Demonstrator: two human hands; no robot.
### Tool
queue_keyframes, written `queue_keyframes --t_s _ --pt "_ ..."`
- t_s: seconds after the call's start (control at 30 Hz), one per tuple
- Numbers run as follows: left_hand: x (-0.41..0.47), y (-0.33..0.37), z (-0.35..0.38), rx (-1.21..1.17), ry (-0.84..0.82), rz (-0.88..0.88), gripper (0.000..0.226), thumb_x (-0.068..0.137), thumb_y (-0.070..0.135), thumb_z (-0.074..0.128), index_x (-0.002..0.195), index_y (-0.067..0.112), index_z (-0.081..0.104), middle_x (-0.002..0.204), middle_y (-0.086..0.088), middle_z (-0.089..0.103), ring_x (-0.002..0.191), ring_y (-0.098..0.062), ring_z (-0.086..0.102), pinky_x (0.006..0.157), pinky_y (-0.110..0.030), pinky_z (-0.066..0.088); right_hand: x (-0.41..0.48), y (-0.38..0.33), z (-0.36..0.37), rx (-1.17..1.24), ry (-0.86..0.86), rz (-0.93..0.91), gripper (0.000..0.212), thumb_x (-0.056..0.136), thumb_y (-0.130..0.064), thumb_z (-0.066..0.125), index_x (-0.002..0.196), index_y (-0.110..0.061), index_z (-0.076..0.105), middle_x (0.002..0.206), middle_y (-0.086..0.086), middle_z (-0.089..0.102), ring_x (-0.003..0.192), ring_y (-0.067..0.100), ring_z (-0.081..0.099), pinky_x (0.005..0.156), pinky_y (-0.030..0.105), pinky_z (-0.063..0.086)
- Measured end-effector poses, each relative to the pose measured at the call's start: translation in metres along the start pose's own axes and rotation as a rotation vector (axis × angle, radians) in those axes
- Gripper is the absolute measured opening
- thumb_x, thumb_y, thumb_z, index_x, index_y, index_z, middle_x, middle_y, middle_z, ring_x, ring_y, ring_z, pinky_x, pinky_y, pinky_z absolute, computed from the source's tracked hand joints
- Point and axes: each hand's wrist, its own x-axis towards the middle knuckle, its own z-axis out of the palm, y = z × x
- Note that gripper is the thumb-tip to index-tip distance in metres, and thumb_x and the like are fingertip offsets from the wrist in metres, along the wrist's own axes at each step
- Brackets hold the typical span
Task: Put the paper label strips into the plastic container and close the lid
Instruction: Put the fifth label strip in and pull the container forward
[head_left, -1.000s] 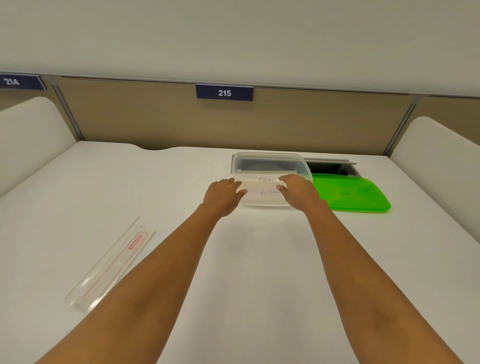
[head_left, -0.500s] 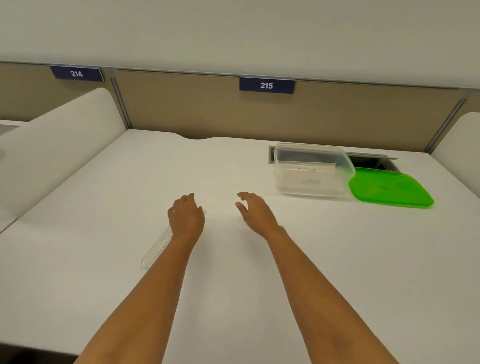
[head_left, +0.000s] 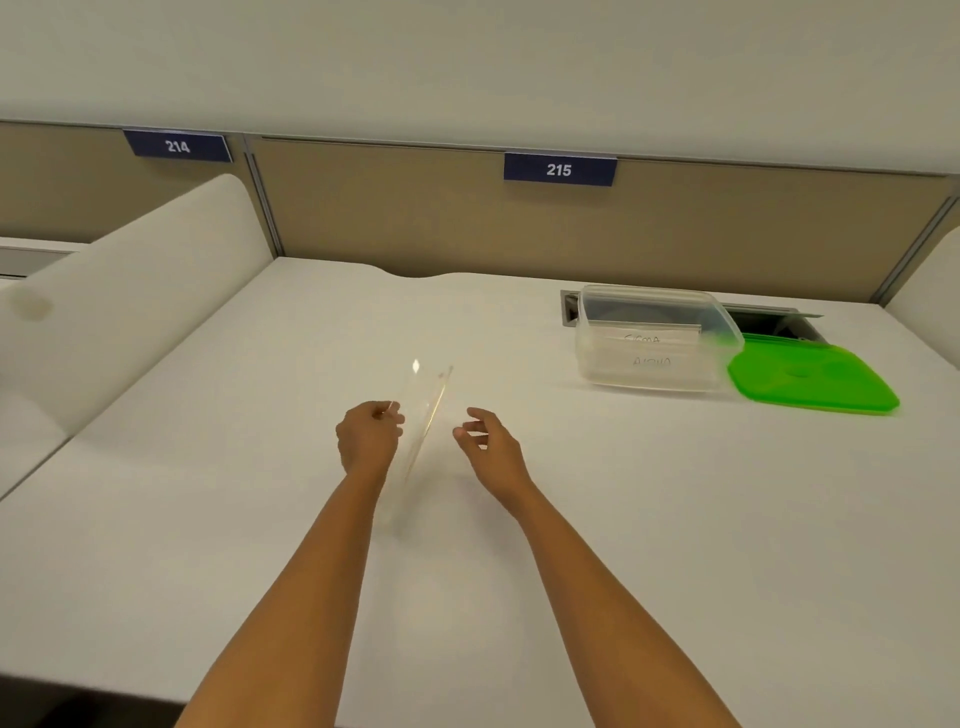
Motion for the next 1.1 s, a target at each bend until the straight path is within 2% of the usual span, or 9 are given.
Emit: queue_keyframes --t_s 0.17,0.27,0.5,0.6,0.7,0.77,0.87,1.0,1.1 --pt "-0.006 0.024 0.014 -0.54 -0.149 -0.25 0.024 0.096 0.014 0.052 0.116 0.004 0.061 0.1 -0.005 0.068 0.087 -0.019 0.065 0.067 -0.027 0.054 0.002 -0.016 -0.015 0.231 -0.029 0.075 0.055 0.091 -0.048 0.053 0.138 -0.022 0.041 0.134 -0.002 0.05 0.118 0.019 0.055 0.103 0.036 0.047" --pt "-0.01 0.04 0.027 -0.761 -0.286 -0.337 0.019 0.099 0.012 0.047 0.112 0.01 0.06 0.09 -0.001 0.067 0.08 -0.015 0.064 0.063 -0.029 0.053 0.004 -0.021 -0.026 0.205 -0.082 0.042 0.053 0.09 -0.053 0.051 0.134 -0.023 0.049 0.133 -0.003 0.053 0.121 0.018 0.053 0.105 0.038 0.046" --pt "-0.02 0.067 0.063 -0.912 -0.424 -0.303 0.022 0.097 0.003 0.038 0.105 0.006 0.058 0.085 -0.007 0.063 0.075 -0.019 0.059 0.059 -0.029 0.054 0.007 -0.028 -0.068 0.124 -0.1 -0.032 0.035 0.085 -0.054 0.058 0.106 -0.028 0.068 0.111 -0.004 0.07 0.107 0.021 0.063 0.09 0.036 0.051" --pt "-0.021 0.075 0.075 -0.896 -0.421 -0.231 0.018 0.098 0.014 0.042 0.1 0.009 0.06 0.089 -0.004 0.063 0.088 -0.02 0.061 0.077 -0.032 0.054 0.011 -0.032 -0.096 0.046 -0.074 -0.08 0.033 0.086 -0.047 0.061 0.113 -0.028 0.067 0.116 -0.009 0.068 0.106 0.013 0.062 0.084 0.024 0.047" --pt "-0.016 0.088 0.079 -0.936 -0.297 -0.145 0.034 0.101 0.033 0.037 0.122 0.013 0.054 0.113 -0.002 0.059 0.106 -0.018 0.057 0.093 -0.033 0.047 0.018 -0.037 -0.13 -0.084 -0.064 -0.088 0.038 0.085 -0.042 0.065 0.119 -0.023 0.066 0.119 -0.006 0.068 0.102 0.013 0.062 0.077 0.018 0.047" --pt "-0.013 0.097 0.08 -0.863 -0.24 -0.033 0.037 0.099 0.037 0.039 0.127 0.016 0.052 0.118 0.001 0.057 0.112 -0.016 0.055 0.094 -0.032 0.046 0.023 -0.041 -0.154 -0.17 -0.053 -0.091 0.038 0.084 -0.042 0.066 0.118 -0.025 0.067 0.118 -0.005 0.068 0.101 0.014 0.062 0.075 0.019 0.047" --pt "-0.013 0.101 0.082 -0.61 -0.215 0.187 0.039 0.095 0.041 0.047 0.127 0.018 0.051 0.128 0.003 0.055 0.123 -0.016 0.051 0.098 -0.031 0.043 0.033 -0.047 -0.187 -0.322 -0.027 -0.102 0.042 0.081 -0.045 0.068 0.119 -0.027 0.066 0.122 -0.005 0.066 0.109 0.016 0.061 0.09 0.029 0.046" --pt "-0.009 0.107 0.091 -0.167 -0.266 0.553 0.049 0.085 0.041 0.065 0.129 0.026 0.052 0.135 0.011 0.051 0.123 -0.007 0.045 0.101 -0.024 0.035 0.044 -0.053 -0.222 -0.597 -0.035 -0.095 0.05 0.076 -0.051 0.071 0.121 -0.031 0.064 0.127 -0.006 0.063 0.116 0.019 0.056 0.099 0.038 0.046" --pt "-0.009 0.117 0.104 0.175 -0.319 0.748 0.053 0.075 0.041 0.075 0.123 0.027 0.057 0.132 0.009 0.055 0.124 -0.01 0.045 0.106 -0.03 0.035 0.051 -0.058 -0.239 -0.702 -0.055 -0.121 0.05 0.075 -0.05 0.071 0.121 -0.031 0.064 0.131 -0.007 0.061 0.12 0.02 0.053 0.1 0.038 0.045"
